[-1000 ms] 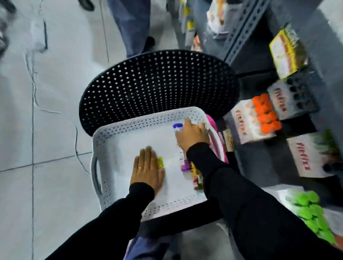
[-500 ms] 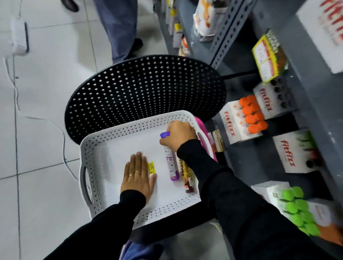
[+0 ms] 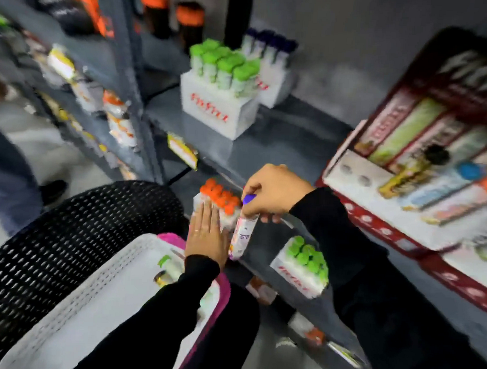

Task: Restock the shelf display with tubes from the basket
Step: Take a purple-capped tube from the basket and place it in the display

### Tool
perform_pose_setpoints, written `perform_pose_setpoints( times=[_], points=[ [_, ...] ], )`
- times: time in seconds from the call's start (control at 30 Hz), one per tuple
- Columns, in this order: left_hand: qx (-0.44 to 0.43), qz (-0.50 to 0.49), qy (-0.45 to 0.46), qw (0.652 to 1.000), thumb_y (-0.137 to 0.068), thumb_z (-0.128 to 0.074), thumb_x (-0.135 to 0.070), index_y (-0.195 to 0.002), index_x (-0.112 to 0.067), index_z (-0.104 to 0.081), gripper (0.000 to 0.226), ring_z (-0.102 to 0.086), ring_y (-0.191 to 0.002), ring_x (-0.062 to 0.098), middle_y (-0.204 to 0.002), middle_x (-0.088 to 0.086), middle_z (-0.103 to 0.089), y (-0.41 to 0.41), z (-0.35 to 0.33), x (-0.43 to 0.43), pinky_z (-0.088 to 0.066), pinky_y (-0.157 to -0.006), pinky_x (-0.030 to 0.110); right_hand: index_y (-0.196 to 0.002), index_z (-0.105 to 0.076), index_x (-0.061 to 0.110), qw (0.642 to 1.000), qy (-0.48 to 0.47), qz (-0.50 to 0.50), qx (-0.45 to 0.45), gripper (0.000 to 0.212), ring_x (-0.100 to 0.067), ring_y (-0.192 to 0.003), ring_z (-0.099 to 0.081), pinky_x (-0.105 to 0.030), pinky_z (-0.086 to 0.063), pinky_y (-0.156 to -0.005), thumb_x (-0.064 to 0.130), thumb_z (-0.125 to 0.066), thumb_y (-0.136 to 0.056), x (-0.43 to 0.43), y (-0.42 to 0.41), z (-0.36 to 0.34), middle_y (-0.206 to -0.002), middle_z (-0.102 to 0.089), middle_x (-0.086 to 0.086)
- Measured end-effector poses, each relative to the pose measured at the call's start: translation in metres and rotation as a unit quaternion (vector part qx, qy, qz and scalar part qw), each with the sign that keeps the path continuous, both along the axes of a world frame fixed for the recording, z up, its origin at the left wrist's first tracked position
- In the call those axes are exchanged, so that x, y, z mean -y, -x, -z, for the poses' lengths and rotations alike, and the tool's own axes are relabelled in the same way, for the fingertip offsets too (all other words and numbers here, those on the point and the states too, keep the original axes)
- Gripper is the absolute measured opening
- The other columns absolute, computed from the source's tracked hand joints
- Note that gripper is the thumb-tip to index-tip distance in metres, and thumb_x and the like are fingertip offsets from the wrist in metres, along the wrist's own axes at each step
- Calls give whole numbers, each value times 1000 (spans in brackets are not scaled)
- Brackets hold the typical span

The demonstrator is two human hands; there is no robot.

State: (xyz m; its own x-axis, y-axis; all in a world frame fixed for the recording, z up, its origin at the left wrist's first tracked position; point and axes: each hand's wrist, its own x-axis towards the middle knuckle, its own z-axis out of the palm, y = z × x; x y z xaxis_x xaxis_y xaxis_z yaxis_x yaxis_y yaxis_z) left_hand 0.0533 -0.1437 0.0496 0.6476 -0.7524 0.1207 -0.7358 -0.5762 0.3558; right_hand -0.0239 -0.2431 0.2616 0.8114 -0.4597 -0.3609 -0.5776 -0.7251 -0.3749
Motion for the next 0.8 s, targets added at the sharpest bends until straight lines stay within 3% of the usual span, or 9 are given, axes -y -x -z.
perform_pose_setpoints(
  times=[0.07, 0.17, 0.23, 0.3, 0.4, 0.47, 0.6, 0.7, 0.8],
  points=[
    [13, 28, 35, 999, -86, -32, -26, -129, 9, -42, 56, -36, -131, 38, -137, 29, -45, 0, -31, 38, -18, -107, 40, -88, -76, 8, 1000, 15, 4, 4, 17, -18, -54, -68, -23, -55, -64, 9, -70, -72, 15, 23, -24, -72, -73, -8],
    [25, 84, 54, 995, -87, -30, -28, -126, 8, -47, 56, -43, -127, 41, -136, 28, -46, 10, -63, 83, -25, -108, 44, -89, -73, 15, 999, 40, 20, 9, 17, 0, -37, -57, -8, -47, -51, 11, -70, -73, 34, 57, -55, -65, -73, -2],
    [33, 129, 47, 990, -86, -27, -32, -124, 9, -49, 60, -44, -126, 43, -136, 27, -47, 19, -76, 104, -37, -104, 51, -85, -73, 16, 997, 61, 31, 25, 10, 6, -34, -52, -11, -42, -48, 20, -72, -76, 43, 73, -69, -54, -61, 6],
    [26, 175, 22, 984, -83, -16, -41, -131, 9, -41, 73, -34, -133, 41, -143, 26, -38, 30, -84, 119, -29, -109, 51, -80, -73, 15, 994, 82, 49, 44, 12, 7, -35, -52, -14, -40, -46, 27, -71, -79, 49, 87, -80, -59, -62, 3],
    [10, 175, -7, 985, -74, 2, -52, -142, 4, -21, 90, -14, -142, 32, -153, 20, -20, 44, -83, 131, -12, -117, 40, -81, -76, 12, 989, 104, 81, 65, 14, -8, -43, -57, -8, -36, -31, 19, -65, -80, 57, 100, -88, -70, -73, -8],
    [18, 156, -28, 987, -84, -4, -52, -143, 1, -16, 80, -11, -143, 28, -154, 18, -16, 49, -81, 133, -8, -117, 38, -85, -75, 11, 984, 123, 101, 78, 15, -9, -47, -59, -15, -41, -39, 19, -65, -78, 63, 107, -89, -66, -68, -6],
    [34, 137, -62, 988, -97, -23, -41, -145, -2, -11, 63, -6, -144, 25, -156, 14, -11, 49, -79, 135, -5, -119, 36, -83, -72, 14, 978, 122, 135, 102, 12, -31, -79, -70, -31, -51, -60, 23, -72, -76, 70, 115, -88, -77, -69, -2],
    [34, 138, -77, 987, -97, -21, -42, -145, -3, -10, 63, -5, -144, 25, -156, 13, -9, 50, -80, 135, -4, -119, 36, -71, -72, 16, 977, 127, 136, 104, 8, -24, -84, -69, -29, -54, -63, 18, -69, -78, 71, 121, -90, -68, -64, 12],
    [38, 136, -79, 987, -97, -21, -43, -145, -3, -11, 64, -5, -144, 24, -157, 12, -9, 51, -80, 136, -4, -119, 35, -88, -77, 9, 971, 145, 155, 113, 15, -20, -91, -67, -31, -54, -74, 17, -67, -81, 78, 124, -90, -91, -74, 0]
  ],
)
